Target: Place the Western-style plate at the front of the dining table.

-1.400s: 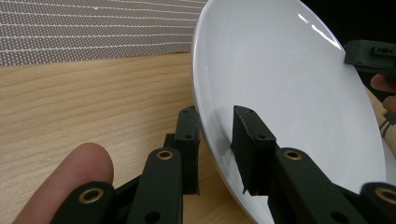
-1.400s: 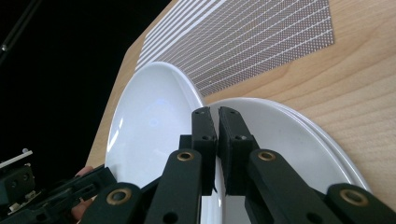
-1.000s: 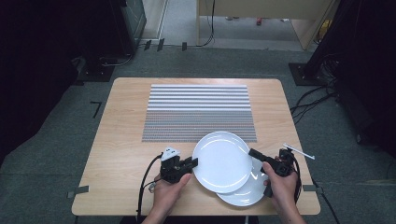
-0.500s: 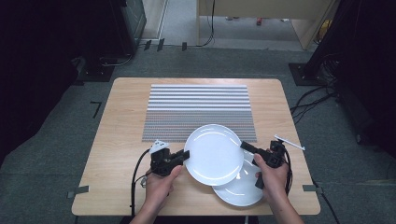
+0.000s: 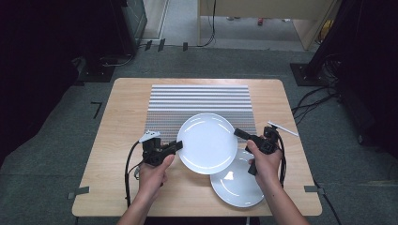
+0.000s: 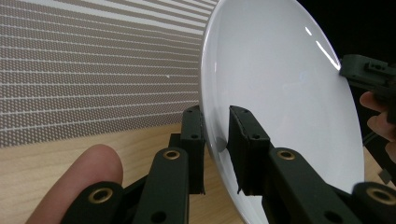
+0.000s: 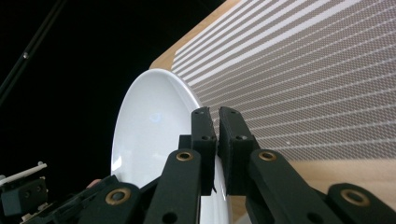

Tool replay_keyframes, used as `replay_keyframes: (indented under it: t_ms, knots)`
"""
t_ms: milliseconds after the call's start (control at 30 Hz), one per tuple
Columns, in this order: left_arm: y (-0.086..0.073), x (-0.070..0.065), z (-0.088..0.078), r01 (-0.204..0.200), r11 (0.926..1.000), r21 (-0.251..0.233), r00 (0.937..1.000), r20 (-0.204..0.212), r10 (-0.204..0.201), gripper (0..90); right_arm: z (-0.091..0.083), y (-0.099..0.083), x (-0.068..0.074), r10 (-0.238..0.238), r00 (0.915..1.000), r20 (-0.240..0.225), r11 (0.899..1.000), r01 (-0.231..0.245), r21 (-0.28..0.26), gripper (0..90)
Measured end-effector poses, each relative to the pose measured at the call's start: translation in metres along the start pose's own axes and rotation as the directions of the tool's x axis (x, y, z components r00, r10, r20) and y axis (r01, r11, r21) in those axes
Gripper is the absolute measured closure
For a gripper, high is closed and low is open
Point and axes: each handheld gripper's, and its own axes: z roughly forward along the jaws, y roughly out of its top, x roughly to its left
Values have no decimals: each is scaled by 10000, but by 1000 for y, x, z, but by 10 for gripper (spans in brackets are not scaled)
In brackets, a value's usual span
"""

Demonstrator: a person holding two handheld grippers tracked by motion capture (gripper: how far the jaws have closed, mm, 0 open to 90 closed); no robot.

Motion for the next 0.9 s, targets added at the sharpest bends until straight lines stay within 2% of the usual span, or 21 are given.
replay_keyframes:
  t_ms: [233, 333, 533, 567, 667, 900]
  knots:
    - [12, 10, -2, 293, 9994, -181, 9995, 89, -291, 774, 14, 9, 6, 192, 9998, -84, 9998, -193, -39, 860]
    - [17, 13, -1, 310, 9993, -211, 9995, -31, -310, 774, 21, 12, 8, 236, 9997, -100, 9997, -237, -46, 859]
    - [26, 20, 1, 431, 9986, -319, 9991, 22, -430, 776, 33, 19, 14, 74, 9999, 81, 9998, -72, -183, 860]
    - [28, 22, 1, 555, 9978, -363, 9985, 63, -553, 777, 34, 19, 14, 93, 9999, 69, 9998, -91, -193, 860]
    - [33, 26, 4, 627, 9974, -354, 9980, -17, -628, 779, 40, 23, 16, 151, 9999, 59, 9995, -149, -271, 860]
    - [45, 34, 11, 745, 9967, -307, 9972, -92, -748, 781, 55, 33, 18, -69, 9995, 302, 9997, 76, -236, 862]
